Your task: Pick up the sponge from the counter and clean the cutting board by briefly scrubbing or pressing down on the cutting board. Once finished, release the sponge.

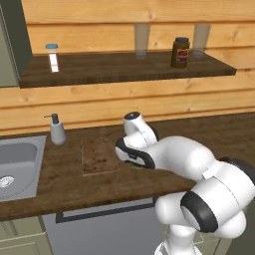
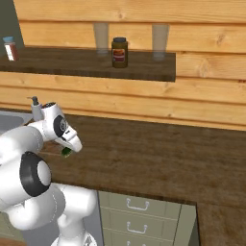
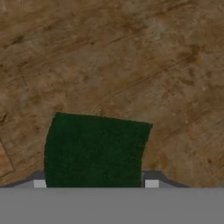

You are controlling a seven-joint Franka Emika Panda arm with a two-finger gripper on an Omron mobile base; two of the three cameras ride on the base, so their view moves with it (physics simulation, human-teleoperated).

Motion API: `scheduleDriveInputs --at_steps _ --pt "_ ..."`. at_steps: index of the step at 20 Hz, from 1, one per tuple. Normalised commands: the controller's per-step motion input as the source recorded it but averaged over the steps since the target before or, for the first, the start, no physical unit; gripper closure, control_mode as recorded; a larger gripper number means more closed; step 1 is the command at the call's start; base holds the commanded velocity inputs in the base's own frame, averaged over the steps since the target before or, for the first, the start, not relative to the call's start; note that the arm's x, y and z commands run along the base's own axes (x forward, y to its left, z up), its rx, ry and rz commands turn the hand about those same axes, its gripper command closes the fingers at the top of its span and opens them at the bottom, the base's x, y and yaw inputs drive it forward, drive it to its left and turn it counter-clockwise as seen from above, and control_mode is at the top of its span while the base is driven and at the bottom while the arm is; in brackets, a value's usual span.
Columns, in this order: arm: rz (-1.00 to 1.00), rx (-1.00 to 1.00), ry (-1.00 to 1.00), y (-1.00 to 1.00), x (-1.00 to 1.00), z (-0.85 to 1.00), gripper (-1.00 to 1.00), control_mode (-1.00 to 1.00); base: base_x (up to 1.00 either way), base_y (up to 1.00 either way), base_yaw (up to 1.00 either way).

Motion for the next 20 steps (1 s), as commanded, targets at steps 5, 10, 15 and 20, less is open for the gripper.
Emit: scheduleDriveInputs --at_steps 5,10,15,20 --pt "-0.24 0.04 -0.11 0.37 0.0 0.06 1.0 -1.0 0.0 0.0 0.0" --pt "-0.26 -0.05 -0.13 0.64 0.09 0.03 1.0 -1.0 0.0 0.0 0.0" --pt "-0.29 0.19 0.01 0.45 0.29 0.0 1.0 -1.0 0.0 0.0 0.0" --pt "-0.16 0.06 0.07 0.37 0.29 0.03 1.0 -1.0 0.0 0.0 0.0"
